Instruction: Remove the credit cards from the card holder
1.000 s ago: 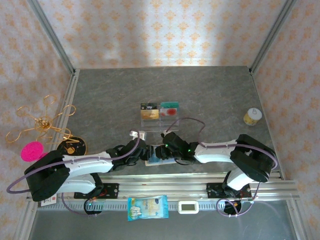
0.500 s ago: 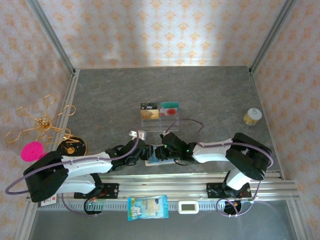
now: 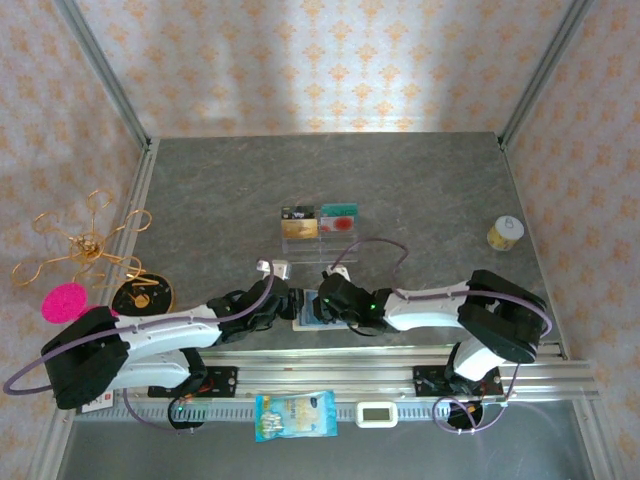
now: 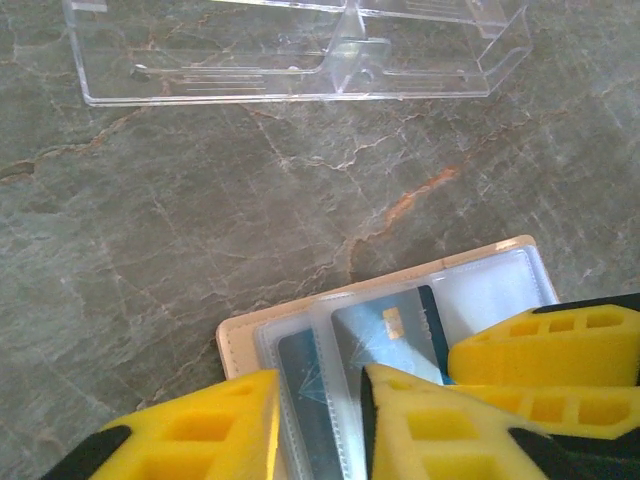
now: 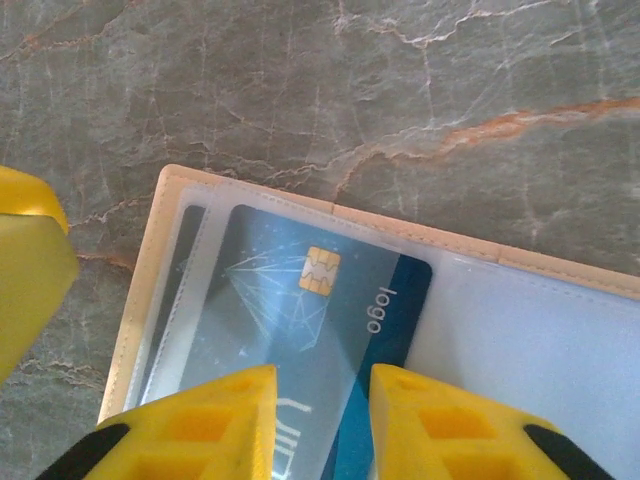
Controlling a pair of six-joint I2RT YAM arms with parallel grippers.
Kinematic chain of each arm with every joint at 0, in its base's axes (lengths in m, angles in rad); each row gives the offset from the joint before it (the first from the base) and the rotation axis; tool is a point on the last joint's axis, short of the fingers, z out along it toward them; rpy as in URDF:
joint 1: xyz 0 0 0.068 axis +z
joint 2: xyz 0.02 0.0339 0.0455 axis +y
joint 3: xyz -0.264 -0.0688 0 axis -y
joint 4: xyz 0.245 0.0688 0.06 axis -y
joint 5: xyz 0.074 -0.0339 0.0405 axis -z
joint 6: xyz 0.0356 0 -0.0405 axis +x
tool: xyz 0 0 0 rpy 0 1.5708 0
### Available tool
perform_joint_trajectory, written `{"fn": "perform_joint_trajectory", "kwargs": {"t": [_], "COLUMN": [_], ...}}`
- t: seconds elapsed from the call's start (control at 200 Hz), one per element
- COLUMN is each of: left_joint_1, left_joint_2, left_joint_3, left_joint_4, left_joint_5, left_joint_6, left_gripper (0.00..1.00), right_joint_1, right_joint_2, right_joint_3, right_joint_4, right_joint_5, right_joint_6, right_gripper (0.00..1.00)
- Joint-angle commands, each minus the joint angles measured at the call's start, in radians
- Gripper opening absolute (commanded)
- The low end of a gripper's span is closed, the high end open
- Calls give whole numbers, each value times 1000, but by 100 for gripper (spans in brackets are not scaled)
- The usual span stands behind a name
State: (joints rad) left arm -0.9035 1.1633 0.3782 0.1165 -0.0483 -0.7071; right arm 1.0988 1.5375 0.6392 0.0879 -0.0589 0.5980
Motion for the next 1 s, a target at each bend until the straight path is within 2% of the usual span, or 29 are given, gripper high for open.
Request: {"fn": "perform_joint_trajectory", "kwargs": {"t": [0.0, 0.215, 0.355, 0.651, 0.861, 0.991], "left_joint_1": [-5, -10, -10, -10, -10, -14], "left_joint_2": [5, 128, 190, 286, 299, 293], "left_joint_3": [34, 79, 95, 70, 16, -5], "left_joint_4": [18, 77, 58, 11, 41, 69], "left_joint_5": [45, 91, 52, 13, 58, 88], "left_joint_6": [18, 37, 52, 53, 28, 15], "left_gripper": [22, 7, 1, 0, 0, 0], "right_joint_1": [4, -67, -85, -106, -111, -114], "right_joint_2": [-60, -93, -69, -33, -16, 3], "right_joint_3": [10, -42, -57, -96, -107, -102], "right_joint_4": [-43, 31, 59, 101, 149, 185], "right_joint_5": [58, -94, -147, -168, -228, -263], "right_joint_6": [-10, -1, 20, 55, 54, 77], "right_gripper": [29, 23, 22, 22, 24, 20]}}
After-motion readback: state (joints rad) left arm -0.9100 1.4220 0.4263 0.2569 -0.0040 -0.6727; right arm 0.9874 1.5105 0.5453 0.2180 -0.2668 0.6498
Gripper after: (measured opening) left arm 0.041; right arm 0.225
